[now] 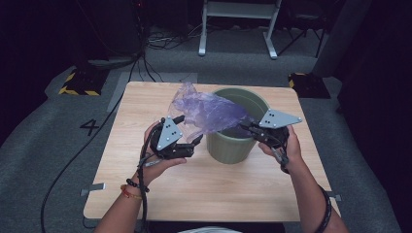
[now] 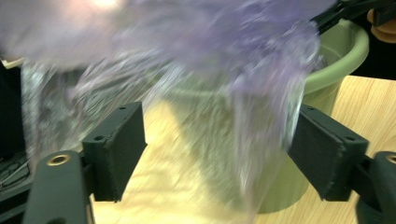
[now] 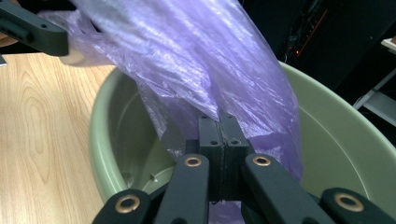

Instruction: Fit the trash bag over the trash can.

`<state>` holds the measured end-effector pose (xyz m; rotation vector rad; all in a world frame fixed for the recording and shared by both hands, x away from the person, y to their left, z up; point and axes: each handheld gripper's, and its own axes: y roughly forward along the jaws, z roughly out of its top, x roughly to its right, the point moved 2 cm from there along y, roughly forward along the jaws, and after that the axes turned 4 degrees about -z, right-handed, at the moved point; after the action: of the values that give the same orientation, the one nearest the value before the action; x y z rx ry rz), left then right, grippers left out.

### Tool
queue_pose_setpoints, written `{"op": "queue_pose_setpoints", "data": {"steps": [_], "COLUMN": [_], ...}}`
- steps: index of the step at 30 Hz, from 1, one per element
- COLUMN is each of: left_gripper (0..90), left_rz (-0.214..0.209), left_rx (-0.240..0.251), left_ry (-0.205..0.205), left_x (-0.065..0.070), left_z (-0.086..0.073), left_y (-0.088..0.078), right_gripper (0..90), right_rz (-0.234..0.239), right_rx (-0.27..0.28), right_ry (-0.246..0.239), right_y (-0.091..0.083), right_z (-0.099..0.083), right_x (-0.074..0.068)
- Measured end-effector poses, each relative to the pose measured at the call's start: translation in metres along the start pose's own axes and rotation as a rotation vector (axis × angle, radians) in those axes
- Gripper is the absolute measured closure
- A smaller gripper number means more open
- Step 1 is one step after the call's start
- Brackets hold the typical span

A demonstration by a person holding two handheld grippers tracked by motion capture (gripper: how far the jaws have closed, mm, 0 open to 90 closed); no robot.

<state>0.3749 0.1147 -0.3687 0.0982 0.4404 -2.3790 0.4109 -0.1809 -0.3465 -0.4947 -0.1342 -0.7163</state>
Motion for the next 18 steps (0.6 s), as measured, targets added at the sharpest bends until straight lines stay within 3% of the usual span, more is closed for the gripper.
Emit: {"op": "queue_pose_setpoints", "data": {"steps": [4, 7, 8, 9, 10, 11, 12, 13, 14, 16, 18], "left_gripper": [20.8, 28.5, 40.6, 46.8, 55.4, 63.9, 63.9, 77.0, 77.0, 89.4, 89.8], "left_rz": [-0.03, -0.061, -0.072, -0.072, -0.077, -0.077, -0.087, -0.08, -0.085, -0.095, -0.119], "left_rx": [-0.008, -0.038, -0.044, -0.044, -0.049, -0.049, -0.054, -0.056, -0.053, -0.052, -0.052], "left_ry": [-0.019, -0.004, 0.022, 0.022, 0.062, 0.062, 0.091, 0.107, 0.114, 0.133, 0.139], "left_x": [-0.003, -0.003, -0.001, -0.001, 0.003, 0.003, 0.005, 0.007, 0.008, 0.011, 0.013], "left_z": [-0.004, -0.005, -0.006, -0.006, -0.004, -0.004, -0.003, -0.002, -0.002, 0.001, 0.003], "left_y": [0.002, 0.008, 0.01, 0.01, 0.011, 0.011, 0.012, 0.012, 0.012, 0.013, 0.014], "right_gripper": [89.9, 89.4, 88.8, 88.8, 87.7, 86.7, 86.7, 81.9, 81.9, 75.1, 70.7], "right_rz": [0.002, 0.002, 0.008, 0.008, 0.006, 0.009, 0.009, 0.005, 0.005, 0.013, 0.009], "right_rx": [-0.003, -0.006, -0.008, -0.008, -0.012, -0.013, -0.013, -0.013, -0.013, 0.001, 0.01], "right_ry": [0.004, 0.011, 0.01, 0.01, 0.011, 0.011, 0.011, 0.007, 0.007, 0.013, 0.019], "right_y": [-0.003, -0.005, -0.006, -0.006, -0.006, -0.006, -0.006, -0.006, -0.006, -0.008, -0.011], "right_z": [-0.003, -0.007, -0.009, -0.009, -0.01, -0.011, -0.011, -0.012, -0.012, -0.012, -0.012], "right_x": [0.003, 0.006, 0.007, 0.007, 0.007, 0.007, 0.007, 0.007, 0.007, 0.007, 0.007]}}
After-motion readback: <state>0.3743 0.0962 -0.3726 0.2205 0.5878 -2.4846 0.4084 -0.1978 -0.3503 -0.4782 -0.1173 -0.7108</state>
